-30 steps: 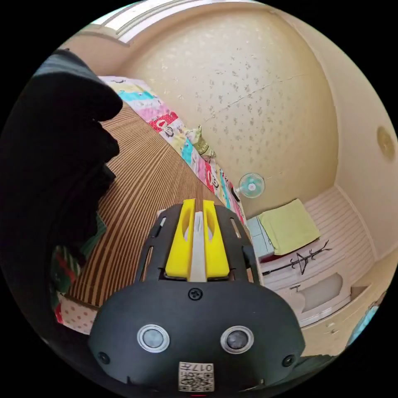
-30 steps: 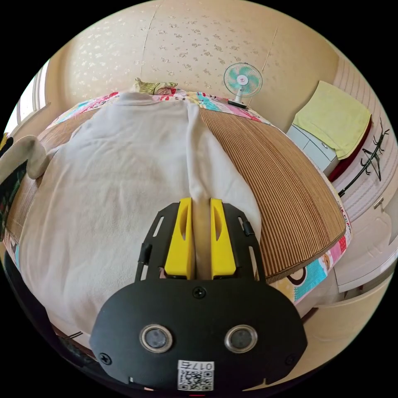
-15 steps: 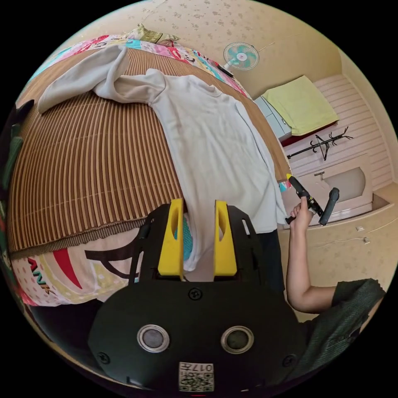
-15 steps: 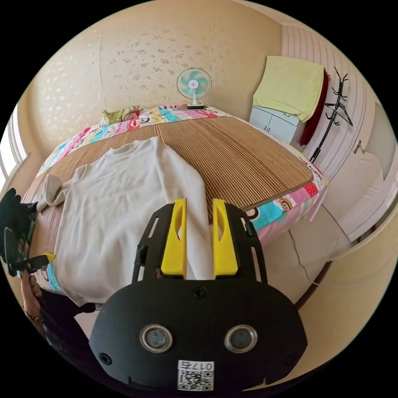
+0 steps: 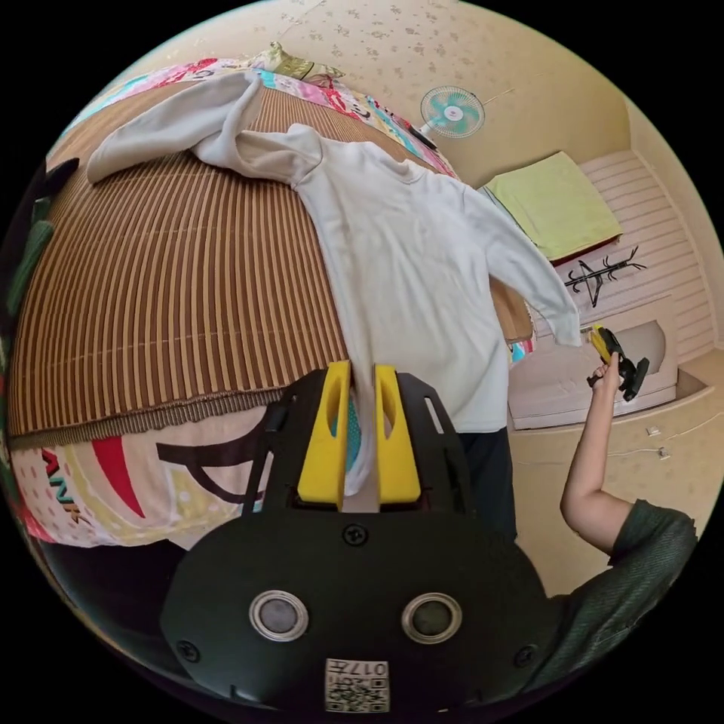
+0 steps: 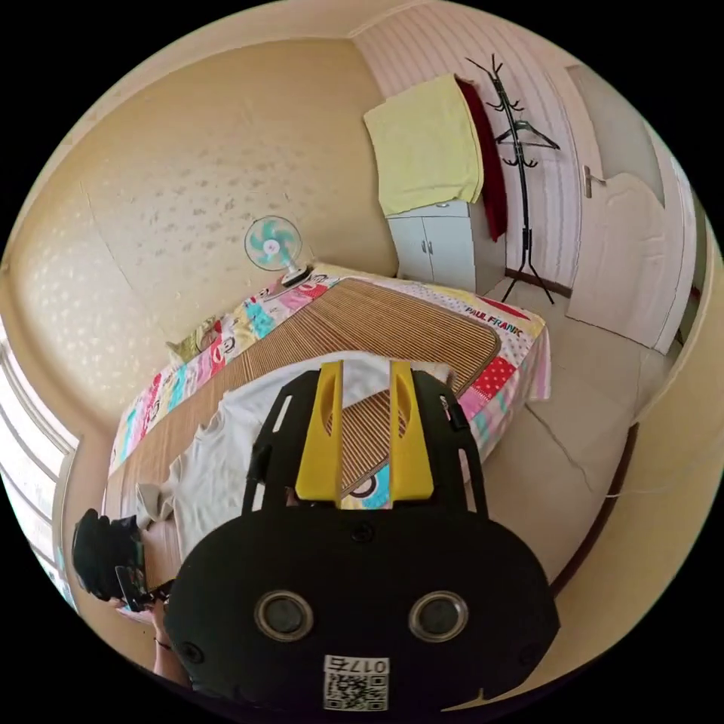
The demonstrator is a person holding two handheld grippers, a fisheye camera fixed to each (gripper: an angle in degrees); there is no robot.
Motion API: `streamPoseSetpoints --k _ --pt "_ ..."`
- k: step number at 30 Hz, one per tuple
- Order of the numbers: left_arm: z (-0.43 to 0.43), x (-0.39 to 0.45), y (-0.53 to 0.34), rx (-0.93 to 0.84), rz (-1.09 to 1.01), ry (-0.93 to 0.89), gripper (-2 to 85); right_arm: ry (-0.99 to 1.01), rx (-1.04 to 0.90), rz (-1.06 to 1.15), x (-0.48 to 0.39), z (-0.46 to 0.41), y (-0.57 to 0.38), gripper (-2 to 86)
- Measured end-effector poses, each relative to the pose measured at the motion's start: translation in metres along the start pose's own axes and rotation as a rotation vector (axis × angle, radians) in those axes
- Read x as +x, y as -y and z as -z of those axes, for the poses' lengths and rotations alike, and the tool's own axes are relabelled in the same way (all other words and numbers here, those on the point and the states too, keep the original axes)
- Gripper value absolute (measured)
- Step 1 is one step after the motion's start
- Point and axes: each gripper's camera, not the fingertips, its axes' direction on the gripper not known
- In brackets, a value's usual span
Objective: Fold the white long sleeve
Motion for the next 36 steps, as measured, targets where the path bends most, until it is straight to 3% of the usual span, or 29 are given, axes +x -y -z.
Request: streamPoseSetpoints --k 3,6,9,12,15,17,19,23,28,30,33,34,36 --pt "0.012 -0.005 -0.025 0.038 0.030 -0.068 9.1 0.107 -0.178 0.093 -0.011 -0.019 -0.009 10.5" --pt "0.017 0.004 -0.045 0.035 -0.004 0.012 6.1 0.201 -0.453 0.180 -0.017 -0.068 -0.061 9.8" --pt "0.040 0.005 -0.038 -0.020 -0.082 -0.008 3.3 0.274 -0.644 0.122 -0.003 -0.099 -0.119 8.8" --pt "0.130 -0.025 -0.048 0.270 -0.062 -0.142 2.4 0.412 -0.614 0.066 0.010 -0.081 -0.152 7.8" --pt "0.179 -0.064 -0.049 0.325 0.099 0.043 3.0 0.479 -0.608 0.052 0.012 -0.063 -0.166 8.0" --pt "0.184 -0.090 -0.045 0.269 0.177 0.106 4.1 0.519 -0.649 0.081 0.006 -0.060 -0.170 8.7" --pt "0.179 -0.119 -0.045 0.178 0.207 0.037 7.0 0.544 -0.684 0.120 -0.003 -0.057 -0.172 9.6" --pt "0.179 -0.134 -0.069 0.183 0.188 -0.047 8.8 0.585 -0.710 0.252 -0.033 -0.050 -0.173 10.7" --pt "0.179 -0.131 -0.077 0.106 0.141 0.016 5.4 0.467 -0.901 0.349 -0.068 -0.072 -0.184 5.0" --pt "0.183 -0.134 -0.068 0.043 0.104 -0.010 4.1 0.502 -0.852 0.452 -0.084 -0.046 -0.168 3.9" --pt "0.187 -0.146 -0.058 -0.038 -0.032 -0.287 3.8 0.735 -0.688 0.408 -0.062 0.010 -0.127 3.3" --pt "0.188 -0.156 -0.061 -0.061 -0.023 -0.369 3.7 0.726 -0.662 0.377 -0.053 0.020 -0.119 3.2" --pt "0.187 -0.159 -0.069 -0.133 -0.058 -0.367 3.9 0.559 -0.563 0.300 -0.016 0.059 -0.092 3.2"
